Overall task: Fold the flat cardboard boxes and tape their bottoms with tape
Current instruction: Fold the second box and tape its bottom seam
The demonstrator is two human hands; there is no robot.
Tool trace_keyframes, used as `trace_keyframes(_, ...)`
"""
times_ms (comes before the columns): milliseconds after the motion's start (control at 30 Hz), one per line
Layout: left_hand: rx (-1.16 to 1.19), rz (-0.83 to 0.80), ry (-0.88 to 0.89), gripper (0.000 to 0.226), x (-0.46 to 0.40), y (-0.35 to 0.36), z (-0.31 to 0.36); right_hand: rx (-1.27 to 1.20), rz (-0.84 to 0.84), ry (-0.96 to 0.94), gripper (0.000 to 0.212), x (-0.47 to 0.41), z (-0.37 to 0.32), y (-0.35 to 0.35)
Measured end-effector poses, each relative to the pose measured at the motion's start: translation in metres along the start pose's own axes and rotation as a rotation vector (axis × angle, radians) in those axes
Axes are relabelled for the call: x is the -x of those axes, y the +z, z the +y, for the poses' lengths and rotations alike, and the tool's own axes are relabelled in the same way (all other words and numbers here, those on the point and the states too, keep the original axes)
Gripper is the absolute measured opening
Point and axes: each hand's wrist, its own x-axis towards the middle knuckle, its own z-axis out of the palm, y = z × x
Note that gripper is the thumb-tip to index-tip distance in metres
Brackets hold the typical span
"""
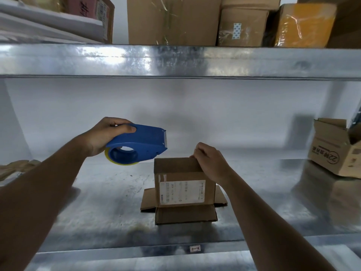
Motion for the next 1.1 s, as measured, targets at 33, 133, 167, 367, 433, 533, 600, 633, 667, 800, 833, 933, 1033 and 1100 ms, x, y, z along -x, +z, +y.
trace_keyframes(33,0.005,0.014,-0.015,0.086,0.001,-0.002,-0.001,0.005,0.007,-0.007,0.028,0.000,-0.001,0.002)
trace_keyframes(133,0.034,0.057,-0.048,0.074,-0.002,-0.006,-0.001,0.066,0.007,-0.037,0.027,0.001,-0.003,0.006)
trace_keyframes(167,0.045,0.072,-0.076,0.061,-0.002,-0.006,0.000,0.121,-0.006,-0.051,0.026,0.001,-0.003,0.008)
trace_keyframes(367,-0.041,0.103,-0.165,0.032,0.000,-0.001,-0.012,0.441,-0.008,-0.121,0.015,0.000,0.007,0.016)
trace_keyframes(433,-0.061,0.102,-0.187,0.031,0.002,0.003,-0.021,0.497,-0.044,-0.118,0.012,0.001,0.006,0.014)
trace_keyframes(533,-0.058,0.111,-0.195,0.006,0.003,0.006,-0.031,0.473,-0.074,-0.081,0.011,0.002,0.003,0.012)
trace_keyframes(600,-0.060,0.117,-0.197,0.009,0.002,0.008,-0.033,0.358,-0.060,-0.016,0.013,0.002,0.001,0.010)
trace_keyframes(633,-0.059,0.121,-0.202,0.009,0.002,0.010,-0.032,0.280,-0.048,0.026,0.015,0.003,0.000,0.009)
trace_keyframes(667,-0.052,0.123,-0.203,0.008,0.001,0.011,-0.031,0.203,-0.038,0.070,0.018,0.004,-0.001,0.008)
trace_keyframes(800,-0.040,0.116,-0.222,0.010,-0.004,0.016,-0.027,-0.040,0.035,0.195,0.033,0.009,-0.003,0.006)
trace_keyframes(833,-0.049,0.110,-0.224,0.013,-0.005,0.018,-0.025,-0.081,0.064,0.208,0.037,0.010,-0.004,0.006)
trace_keyframes(933,-0.049,0.101,-0.228,0.015,-0.008,0.022,-0.024,-0.136,0.112,0.246,0.043,0.011,-0.006,0.001)
trace_keyframes(1033,-0.032,0.087,-0.242,0.014,-0.007,0.022,-0.027,-0.220,0.103,0.290,0.043,0.010,-0.003,-0.006)
trace_keyframes(1100,-0.021,0.064,-0.243,0.017,-0.006,0.022,-0.028,-0.319,0.096,0.339,0.036,0.011,0.001,-0.009)
